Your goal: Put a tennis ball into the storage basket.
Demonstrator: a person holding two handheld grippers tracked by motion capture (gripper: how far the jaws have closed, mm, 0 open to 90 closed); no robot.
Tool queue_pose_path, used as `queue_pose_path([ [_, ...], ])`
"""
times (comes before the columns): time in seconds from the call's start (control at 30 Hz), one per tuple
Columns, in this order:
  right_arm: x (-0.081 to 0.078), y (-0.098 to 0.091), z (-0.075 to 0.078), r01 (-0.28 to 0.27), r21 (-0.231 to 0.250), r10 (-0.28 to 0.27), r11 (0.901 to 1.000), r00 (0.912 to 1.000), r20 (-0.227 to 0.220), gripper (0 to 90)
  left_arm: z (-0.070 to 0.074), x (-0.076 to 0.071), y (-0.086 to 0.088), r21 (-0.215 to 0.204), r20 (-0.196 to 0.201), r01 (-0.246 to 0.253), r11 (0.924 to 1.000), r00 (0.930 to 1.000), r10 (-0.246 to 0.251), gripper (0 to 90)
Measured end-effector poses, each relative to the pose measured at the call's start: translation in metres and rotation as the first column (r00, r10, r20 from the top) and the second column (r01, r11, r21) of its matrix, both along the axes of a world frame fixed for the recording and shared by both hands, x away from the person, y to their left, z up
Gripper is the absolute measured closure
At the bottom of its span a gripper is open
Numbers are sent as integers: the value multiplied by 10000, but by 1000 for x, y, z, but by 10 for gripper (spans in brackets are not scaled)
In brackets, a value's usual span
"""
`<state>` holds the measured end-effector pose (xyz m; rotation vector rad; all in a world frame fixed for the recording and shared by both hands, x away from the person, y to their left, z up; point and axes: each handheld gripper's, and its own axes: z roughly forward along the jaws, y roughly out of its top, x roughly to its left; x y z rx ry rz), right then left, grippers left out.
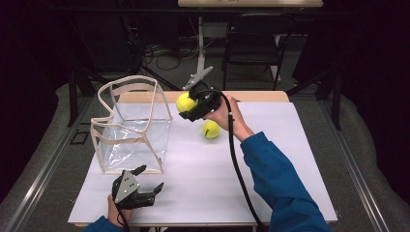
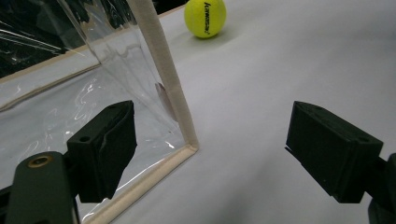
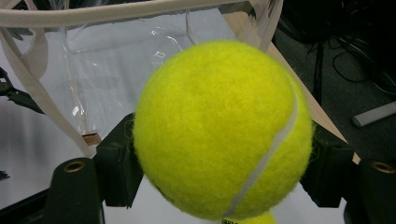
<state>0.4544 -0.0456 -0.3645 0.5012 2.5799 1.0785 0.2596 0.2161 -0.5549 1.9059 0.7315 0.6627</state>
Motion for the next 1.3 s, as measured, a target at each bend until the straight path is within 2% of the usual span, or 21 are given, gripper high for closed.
queue_pose_path([
  [0.47,2,10,12,-45,-146,46,9999,10000,81,267,0,0,0,10,38,-2,10000,10000,2,161],
  [0.97,6,11,20,-11,-159,14,9999,9999,130,268,0,0,0,-53,61,23,10000,10000,-23,160],
  [1.3,8,24,26,-148,-371,156,9992,9996,220,268,1,0,0,-25,58,14,10000,10000,-14,160],
])
